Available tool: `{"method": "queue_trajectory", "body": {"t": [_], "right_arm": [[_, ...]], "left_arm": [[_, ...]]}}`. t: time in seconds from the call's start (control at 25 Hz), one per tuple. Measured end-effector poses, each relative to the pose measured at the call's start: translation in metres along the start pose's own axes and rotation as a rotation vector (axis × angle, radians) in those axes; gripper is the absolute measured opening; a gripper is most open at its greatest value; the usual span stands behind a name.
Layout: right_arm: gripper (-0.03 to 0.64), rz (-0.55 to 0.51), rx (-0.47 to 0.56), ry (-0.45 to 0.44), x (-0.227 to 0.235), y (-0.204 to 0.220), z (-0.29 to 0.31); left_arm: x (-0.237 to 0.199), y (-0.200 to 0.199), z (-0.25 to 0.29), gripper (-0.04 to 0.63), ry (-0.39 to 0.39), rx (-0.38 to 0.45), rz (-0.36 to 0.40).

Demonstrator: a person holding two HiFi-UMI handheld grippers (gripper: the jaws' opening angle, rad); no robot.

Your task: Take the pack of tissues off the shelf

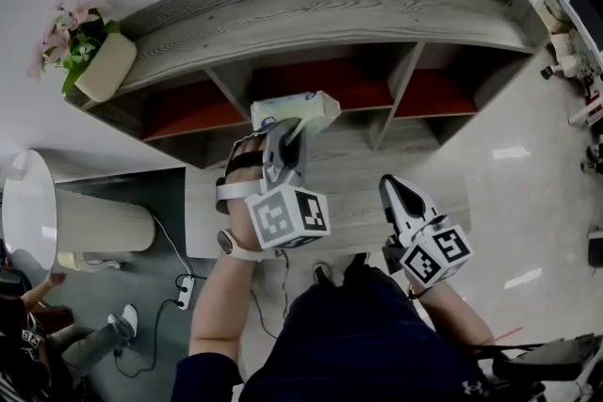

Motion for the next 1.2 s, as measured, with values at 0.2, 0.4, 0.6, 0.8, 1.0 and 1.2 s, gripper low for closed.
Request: {"method": "queue_trajectory", "body": {"t": [0.2, 0.4, 0.6, 0.8, 1.0, 1.2], "right_arm": [[0.012, -0.004, -0.009, 0.003, -0.007, 0.004, -0.004], [0.012, -0.007, -0.016, 0.014, -0.011, 0.007, -0.009], [0.012, -0.012, -0.026, 0.032, -0.013, 0.011, -0.014], [0.012, -0.019, -0.028, 0.056, -0.009, 0.011, -0.020], [0.011, -0.021, -0.030, 0.073, -0.003, 0.012, -0.024], [0.012, -0.017, -0.039, 0.082, 0.001, 0.015, -0.025]], "left_arm": [[0.016, 0.000, -0.017, 0.017, 0.010, 0.035, -0.023], [0.035, 0.005, -0.030, 0.017, 0.011, 0.071, -0.056], [0.061, 0.017, -0.032, 0.017, 0.013, 0.077, -0.077], [0.089, 0.037, -0.020, 0.017, 0.045, 0.062, -0.111], [0.113, 0.054, -0.005, 0.017, 0.083, 0.040, -0.124], [0.135, 0.071, 0.012, 0.017, 0.108, 0.030, -0.137]]}}
Point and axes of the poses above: the fingertips, and each gripper's own axes: z forward along the fingers, x to its right, y out of its underside, the point moved 9 cm from there along -z, backward along the fingers, and after that the axes turned 15 degrees about x, right-handed, at the moved point
